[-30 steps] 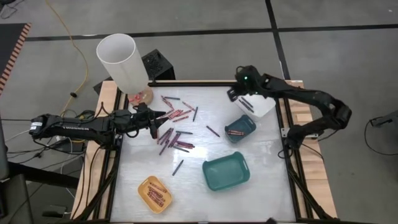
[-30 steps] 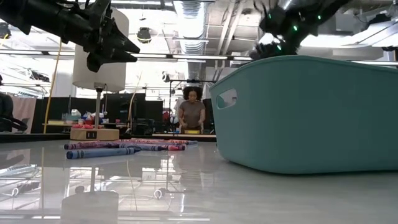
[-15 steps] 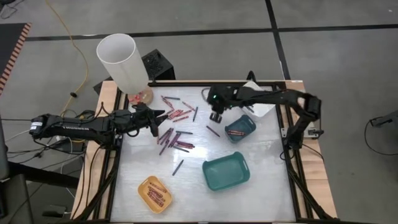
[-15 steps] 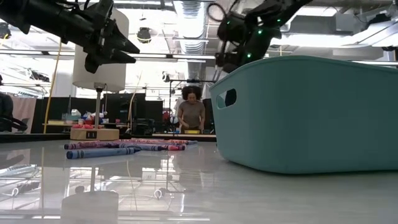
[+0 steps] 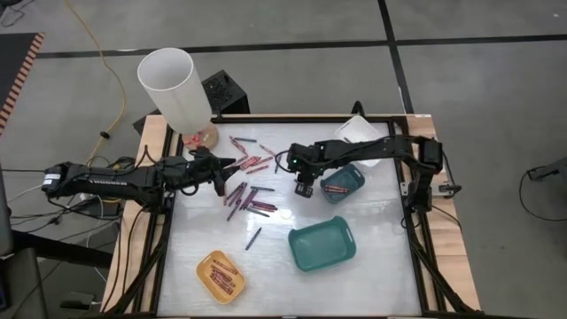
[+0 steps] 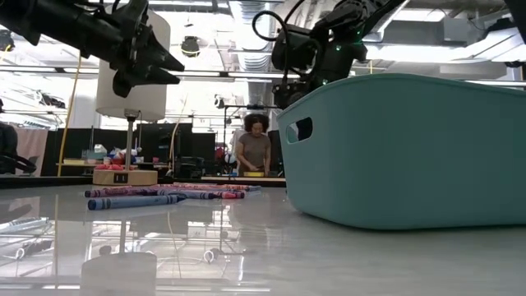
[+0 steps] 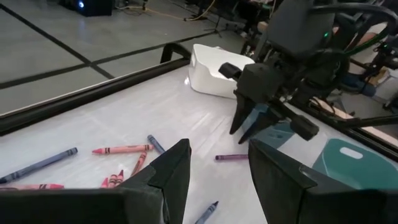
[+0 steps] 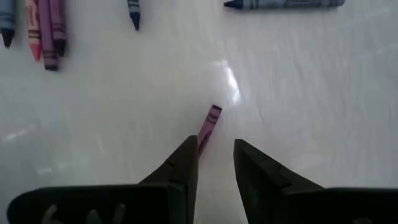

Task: Sort crayons
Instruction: Put the purple crayon into the blue bin

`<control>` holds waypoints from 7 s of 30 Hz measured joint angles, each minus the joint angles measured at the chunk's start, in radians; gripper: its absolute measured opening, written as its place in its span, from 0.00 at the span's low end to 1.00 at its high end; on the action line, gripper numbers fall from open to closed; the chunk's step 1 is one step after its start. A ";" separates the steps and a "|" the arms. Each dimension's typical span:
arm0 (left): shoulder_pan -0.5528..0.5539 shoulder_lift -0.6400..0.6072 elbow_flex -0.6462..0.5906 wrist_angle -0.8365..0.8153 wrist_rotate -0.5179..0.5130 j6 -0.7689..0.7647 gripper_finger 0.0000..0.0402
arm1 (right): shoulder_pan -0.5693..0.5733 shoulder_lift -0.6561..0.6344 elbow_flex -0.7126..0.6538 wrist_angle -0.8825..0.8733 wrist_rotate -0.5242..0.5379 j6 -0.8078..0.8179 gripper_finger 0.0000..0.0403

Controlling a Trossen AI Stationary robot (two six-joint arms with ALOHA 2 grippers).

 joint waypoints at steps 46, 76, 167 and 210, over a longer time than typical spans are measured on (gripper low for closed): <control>0.000 0.000 0.000 0.000 -0.061 -0.029 0.38 | 0.037 0.001 -0.174 0.200 0.088 0.089 0.28; 0.000 0.000 0.000 -0.008 -0.059 -0.044 0.38 | 0.033 0.001 -0.200 0.286 0.078 0.106 0.28; 0.000 0.000 0.001 -0.011 -0.008 -0.018 0.38 | 0.244 -0.235 0.121 -0.414 -0.001 -0.007 0.00; 0.000 0.000 0.000 -0.019 0.010 -0.033 0.38 | 0.550 -0.162 -0.314 0.068 -0.027 0.194 0.01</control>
